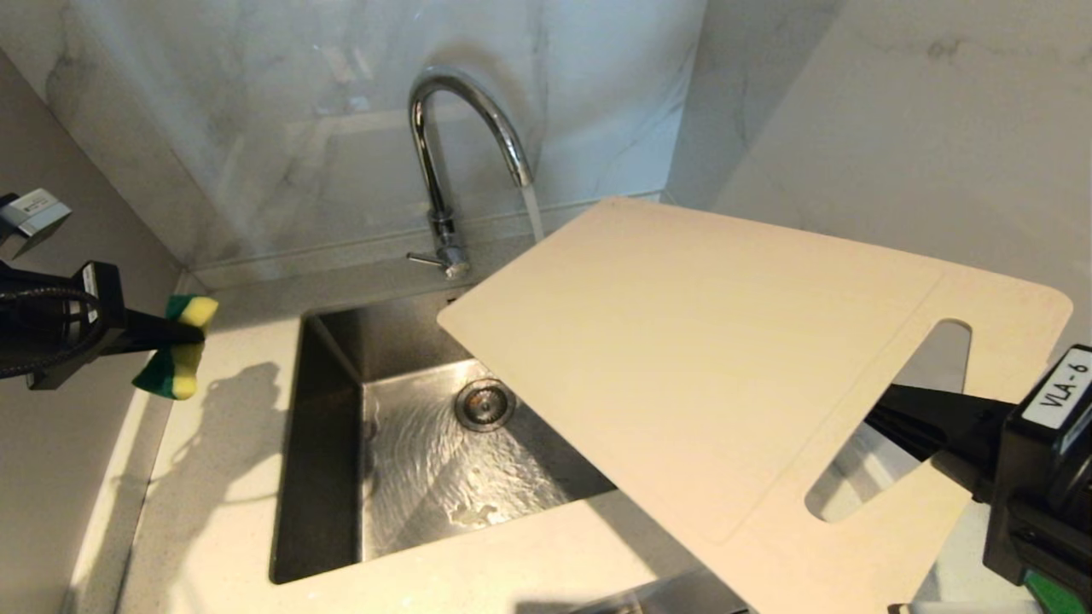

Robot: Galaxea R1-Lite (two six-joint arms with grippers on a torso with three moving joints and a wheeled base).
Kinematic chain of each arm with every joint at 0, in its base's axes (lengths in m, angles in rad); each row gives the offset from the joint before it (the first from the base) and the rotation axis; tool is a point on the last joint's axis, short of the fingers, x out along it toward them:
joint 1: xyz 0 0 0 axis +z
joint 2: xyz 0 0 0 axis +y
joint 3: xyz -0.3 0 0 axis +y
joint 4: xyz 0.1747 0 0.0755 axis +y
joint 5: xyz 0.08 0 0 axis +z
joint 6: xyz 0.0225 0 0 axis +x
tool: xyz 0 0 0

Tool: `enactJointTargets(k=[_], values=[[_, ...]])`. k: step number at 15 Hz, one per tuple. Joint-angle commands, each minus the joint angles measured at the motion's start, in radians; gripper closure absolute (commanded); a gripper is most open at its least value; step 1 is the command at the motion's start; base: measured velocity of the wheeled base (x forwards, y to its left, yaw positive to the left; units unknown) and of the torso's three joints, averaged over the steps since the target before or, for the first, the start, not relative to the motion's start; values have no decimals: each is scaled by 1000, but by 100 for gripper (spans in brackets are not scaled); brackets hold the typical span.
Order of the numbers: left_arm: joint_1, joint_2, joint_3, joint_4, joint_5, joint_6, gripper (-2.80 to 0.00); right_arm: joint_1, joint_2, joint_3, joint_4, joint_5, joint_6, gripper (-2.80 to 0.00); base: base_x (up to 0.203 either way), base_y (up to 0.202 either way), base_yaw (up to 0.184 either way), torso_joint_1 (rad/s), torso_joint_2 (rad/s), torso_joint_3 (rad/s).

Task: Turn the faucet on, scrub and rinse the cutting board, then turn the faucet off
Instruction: Put down the cutting board

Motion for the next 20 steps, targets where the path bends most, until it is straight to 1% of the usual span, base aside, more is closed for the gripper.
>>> enactJointTargets(k=[1,2,4,5,7,8,10,12,13,15,16,17,19,20], values=[[0,4,0,1,1,-3,0,0,41,82,-220,-18,-10,0,0,0,0,0,0,0],[0,6,0,1,2,0,0,2,57,99,-279,-50,-10,0,0,0,0,0,0,0],[-7,5,0,1,2,1,0,35,79,103,-302,-74,-10,0,0,0,0,0,0,0],[-14,6,3,3,4,1,0,60,82,103,-305,-105,-10,0,0,0,0,0,0,0],[-17,7,5,3,4,1,0,119,81,100,-309,-189,-10,0,0,0,0,0,0,0],[-18,8,5,3,5,1,0,157,84,100,-328,-239,-10,0,0,0,0,0,0,0],[-18,9,3,3,11,2,0,231,112,105,-387,-307,-10,0,0,0,0,0,0,0],[-21,9,3,3,11,2,0,324,140,108,-457,-431,-10,0,0,0,0,0,0,0],[-21,9,3,3,11,2,0,381,149,110,-484,-516,-11,0,0,0,0,0,0,0],[-21,9,3,1,13,2,0,502,160,114,-520,-723,-15,0,0,0,0,0,0,0],[-21,9,3,3,11,2,0,543,163,115,-528,-806,-16,0,0,0,0,0,0,0],[-21,9,4,3,11,2,0,565,167,115,-538,-856,-17,0,0,0,0,0,0,0],[-21,9,3,2,11,2,0,572,200,126,-619,-883,-17,0,0,0,0,0,0,0],[-21,9,3,2,13,2,0,573,231,144,-695,-886,-18,0,0,0,0,0,0,0]])
